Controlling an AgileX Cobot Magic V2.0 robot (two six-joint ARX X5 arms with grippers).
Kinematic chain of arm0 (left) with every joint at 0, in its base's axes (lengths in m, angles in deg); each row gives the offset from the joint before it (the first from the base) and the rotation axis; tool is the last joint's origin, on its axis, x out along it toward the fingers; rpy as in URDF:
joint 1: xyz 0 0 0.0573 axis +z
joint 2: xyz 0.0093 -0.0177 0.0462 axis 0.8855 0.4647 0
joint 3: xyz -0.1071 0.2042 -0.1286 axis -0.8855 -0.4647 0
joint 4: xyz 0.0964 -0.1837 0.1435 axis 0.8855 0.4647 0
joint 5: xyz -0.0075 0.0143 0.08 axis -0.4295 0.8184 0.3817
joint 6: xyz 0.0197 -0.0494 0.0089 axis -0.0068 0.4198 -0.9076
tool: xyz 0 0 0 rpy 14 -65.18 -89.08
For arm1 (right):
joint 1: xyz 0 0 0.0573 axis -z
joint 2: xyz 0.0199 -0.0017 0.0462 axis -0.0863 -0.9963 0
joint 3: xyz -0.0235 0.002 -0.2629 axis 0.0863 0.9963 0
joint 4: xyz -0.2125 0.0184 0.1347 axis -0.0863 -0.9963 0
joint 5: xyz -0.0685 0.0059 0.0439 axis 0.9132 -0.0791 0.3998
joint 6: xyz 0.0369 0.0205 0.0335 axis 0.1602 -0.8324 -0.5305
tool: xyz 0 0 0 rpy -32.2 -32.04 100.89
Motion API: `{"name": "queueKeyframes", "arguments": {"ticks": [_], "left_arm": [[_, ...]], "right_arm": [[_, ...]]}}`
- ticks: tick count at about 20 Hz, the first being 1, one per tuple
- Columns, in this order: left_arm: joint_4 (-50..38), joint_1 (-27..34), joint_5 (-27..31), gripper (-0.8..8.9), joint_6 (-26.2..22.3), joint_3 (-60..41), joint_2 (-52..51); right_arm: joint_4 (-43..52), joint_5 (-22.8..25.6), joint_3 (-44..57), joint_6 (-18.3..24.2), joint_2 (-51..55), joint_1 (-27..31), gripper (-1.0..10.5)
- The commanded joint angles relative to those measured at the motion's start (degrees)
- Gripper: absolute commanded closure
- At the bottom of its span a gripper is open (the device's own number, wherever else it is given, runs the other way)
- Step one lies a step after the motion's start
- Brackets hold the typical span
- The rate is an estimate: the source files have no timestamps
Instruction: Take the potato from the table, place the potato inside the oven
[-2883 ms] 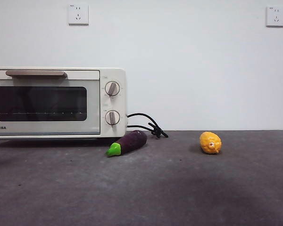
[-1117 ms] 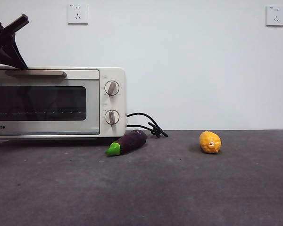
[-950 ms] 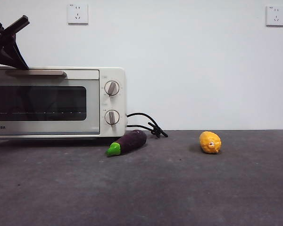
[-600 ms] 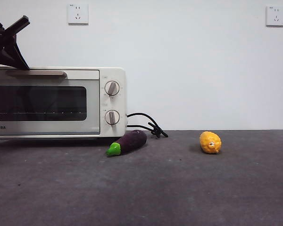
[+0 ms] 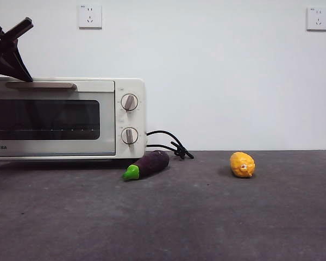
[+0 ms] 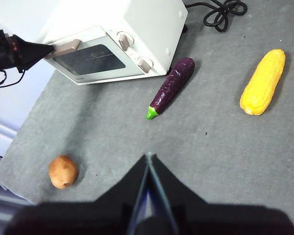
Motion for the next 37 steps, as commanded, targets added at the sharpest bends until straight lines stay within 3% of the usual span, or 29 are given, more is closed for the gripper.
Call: {"name": "queueKeyframes", "arguments": {"ticks": [1, 8, 37], "left_arm": [[4.8, 0.2, 1.7, 8.19, -3.7, -1.7, 1.8], [8.7, -0.5, 6.1, 8.19, -7.9, -1.7, 1.3], [18.8, -8.4, 20.5, 8.19, -15.0, -1.7, 1.2]], "right_arm": [[-0.1, -0.2, -0.2, 0.7, 0.5, 0.0, 9.5], [-1.5, -0.2, -0.2, 0.7, 4.2, 0.0, 9.5], [-10.0, 0.1, -0.2, 1.8, 14.7, 0.0, 9.5]]}}
